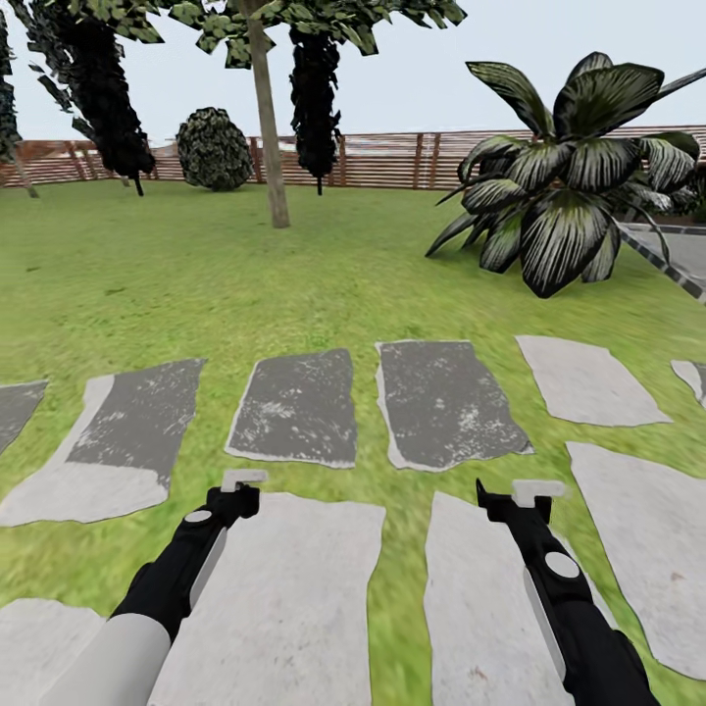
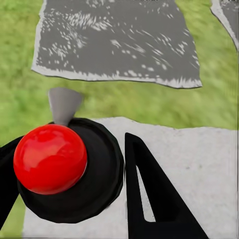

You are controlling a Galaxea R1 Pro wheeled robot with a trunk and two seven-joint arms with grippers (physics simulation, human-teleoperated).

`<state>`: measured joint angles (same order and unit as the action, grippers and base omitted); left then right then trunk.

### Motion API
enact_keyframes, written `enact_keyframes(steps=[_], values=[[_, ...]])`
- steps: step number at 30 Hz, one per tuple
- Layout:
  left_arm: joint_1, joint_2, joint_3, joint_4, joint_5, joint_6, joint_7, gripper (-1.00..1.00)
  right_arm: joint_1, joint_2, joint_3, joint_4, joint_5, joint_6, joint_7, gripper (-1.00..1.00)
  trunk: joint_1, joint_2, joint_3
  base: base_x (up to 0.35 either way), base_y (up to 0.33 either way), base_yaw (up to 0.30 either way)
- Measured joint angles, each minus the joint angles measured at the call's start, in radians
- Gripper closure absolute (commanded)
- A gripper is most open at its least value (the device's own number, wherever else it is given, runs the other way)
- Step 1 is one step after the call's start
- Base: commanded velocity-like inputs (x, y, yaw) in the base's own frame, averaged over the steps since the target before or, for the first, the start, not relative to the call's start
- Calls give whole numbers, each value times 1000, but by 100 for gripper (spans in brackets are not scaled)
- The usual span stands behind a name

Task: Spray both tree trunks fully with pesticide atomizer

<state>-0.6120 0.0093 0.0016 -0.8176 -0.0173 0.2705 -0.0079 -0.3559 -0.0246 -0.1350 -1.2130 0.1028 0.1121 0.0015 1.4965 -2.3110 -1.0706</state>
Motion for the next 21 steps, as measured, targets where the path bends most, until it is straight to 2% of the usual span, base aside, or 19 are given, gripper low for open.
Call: enact_keyframes(steps=[5, 11, 21], values=[[0, -7, 0, 0, -1, 1, 0, 100, 0, 0, 0, 1, 0, 1, 0, -100, 0, 0, 7, 0, 0, 136], [0, -8, 1, 0, -1, 1, 0, 100, 0, 0, 0, 0, 0, 1, 0, -100, 0, 0, 16, 52, 0, 17], [0, -6, 2, 0, -1, 1, 1, 100, 0, 0, 0, 1, 0, 1, 0, -100, 0, 0, 31, 232, 112, 1]])
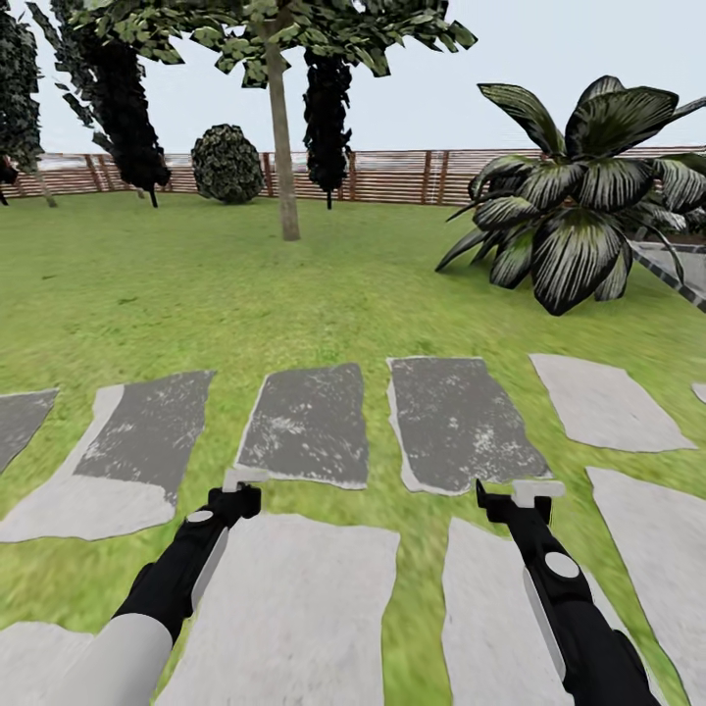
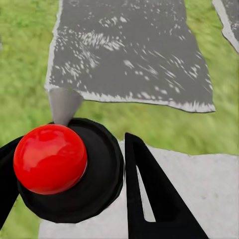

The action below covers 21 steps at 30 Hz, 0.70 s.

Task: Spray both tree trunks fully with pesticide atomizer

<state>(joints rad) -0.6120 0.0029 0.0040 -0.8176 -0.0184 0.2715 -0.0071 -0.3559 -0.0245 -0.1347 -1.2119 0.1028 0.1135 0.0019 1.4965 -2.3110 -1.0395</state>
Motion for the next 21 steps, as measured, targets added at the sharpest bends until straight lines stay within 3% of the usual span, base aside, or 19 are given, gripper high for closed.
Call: enact_keyframes(steps=[21], values=[[0, 0, 1, 0, 0, -2, 1, 100, 0, 0, 0, -1, 0, 0, 0, -100, 0, 0, 32, 315, 104, 0]])
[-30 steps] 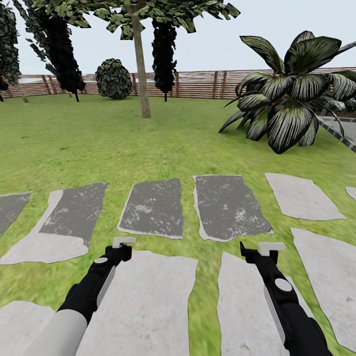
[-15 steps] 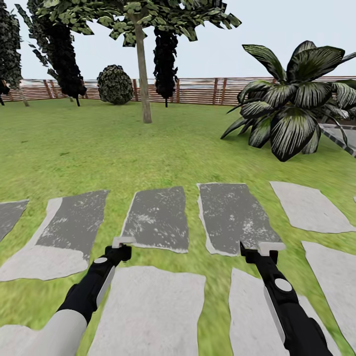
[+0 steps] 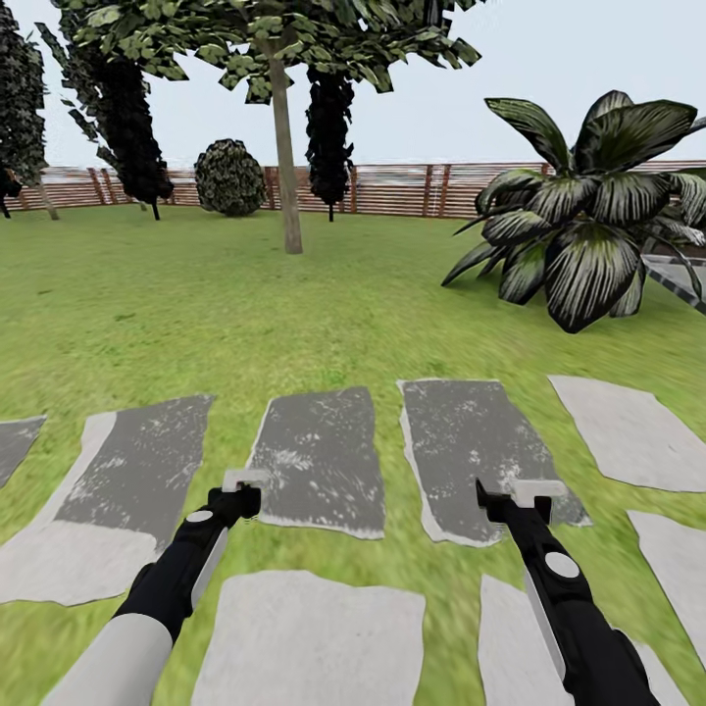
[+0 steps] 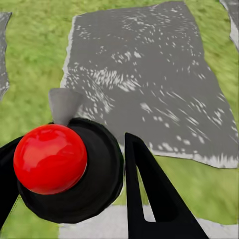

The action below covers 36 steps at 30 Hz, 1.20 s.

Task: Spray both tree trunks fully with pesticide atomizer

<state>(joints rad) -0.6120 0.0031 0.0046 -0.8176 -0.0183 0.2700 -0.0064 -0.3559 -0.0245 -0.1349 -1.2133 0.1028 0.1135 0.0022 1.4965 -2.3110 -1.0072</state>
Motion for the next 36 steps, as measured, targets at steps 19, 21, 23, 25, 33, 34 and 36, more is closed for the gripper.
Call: enact_keyframes(steps=[19, 21, 23, 25, 33, 34, 36], values=[[0, 0, 0, 0, 0, 0, -1, 100, 0, 0, 0, 0, 0, 0, 0, -100, 0, 0, 29, 304, 186, 19], [0, 0, 0, 0, 0, 0, -1, 100, 0, 0, 0, 0, 0, 0, 0, -100, 0, 0, 32, 290, 211, 151], [0, 0, 0, 0, 0, 0, -1, 100, 0, 0, 1, 0, 0, 0, 0, -100, 0, 0, 35, 292, 199, 188], [0, 0, 0, 0, 0, 0, -1, 100, 0, 0, 1, 0, -1, 0, 0, -100, 0, 0, 37, 301, 171, 216], [0, 0, 0, 0, 0, 0, -1, 100, 0, 0, 1, 0, -1, 0, 0, -100, 0, 0, 45, 328, 58, 224], [0, 0, 0, 0, 0, 0, -1, 100, 0, 0, 1, 0, -1, 0, 1, -100, 0, 0, 46, 338, 5, 225], [0, 0, 0, 0, 0, 0, -1, 100, 0, 0, 1, 0, -2, 0, 1, -100, 0, 0, 47, 338, 3, 225]])
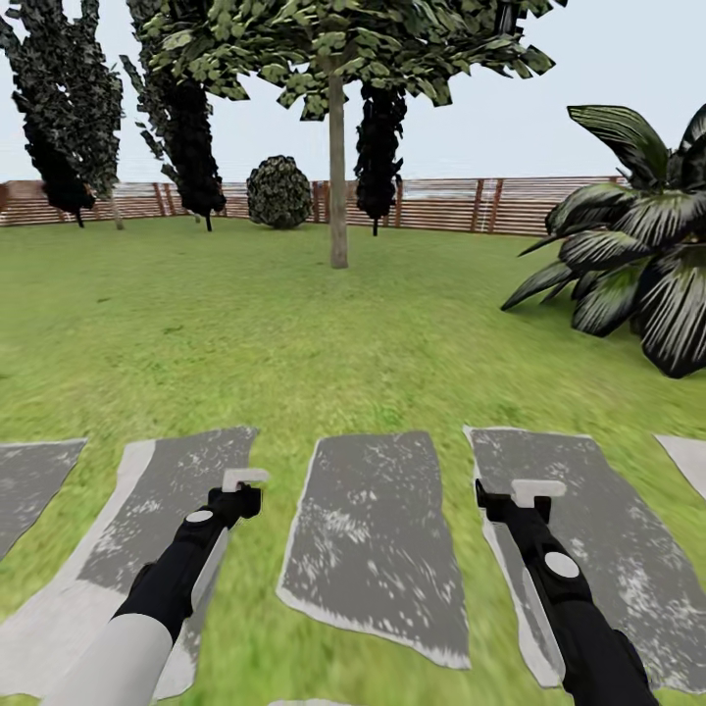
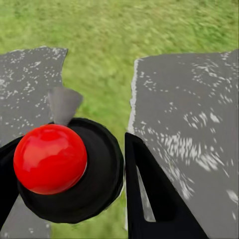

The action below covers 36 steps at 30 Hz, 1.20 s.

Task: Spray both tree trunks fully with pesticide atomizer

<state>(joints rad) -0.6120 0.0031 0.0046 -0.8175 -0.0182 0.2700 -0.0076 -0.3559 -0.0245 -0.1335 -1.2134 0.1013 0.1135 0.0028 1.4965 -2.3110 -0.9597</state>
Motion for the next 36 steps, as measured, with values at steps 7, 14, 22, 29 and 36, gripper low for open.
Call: enact_keyframes(steps=[7, 14, 22, 29, 36], values=[[0, 0, 0, 0, 0, 0, 0, 100, 0, 0, 0, 0, 0, 0, 0, -100, 0, 0, 7, 338, 0, 225], [0, 0, 0, 0, 1, 0, 0, 100, 0, 0, 0, 0, 0, 0, 0, -100, 0, 0, 13, 339, 70, 173], [0, 0, 0, 0, 1, 0, 0, 100, 0, 0, 0, 0, 1, 0, 0, -100, 0, 0, 14, 339, 100, 15], [0, 0, 0, 0, 1, 0, 0, 100, 0, 0, 0, 0, 2, 1, 0, -100, 0, 0, 14, 339, 98, 0], [0, 0, 0, 0, 1, 0, 0, 100, 0, 0, 0, 0, 2, 1, 0, -100, 0, 0, 14, 339, 27, 0]])
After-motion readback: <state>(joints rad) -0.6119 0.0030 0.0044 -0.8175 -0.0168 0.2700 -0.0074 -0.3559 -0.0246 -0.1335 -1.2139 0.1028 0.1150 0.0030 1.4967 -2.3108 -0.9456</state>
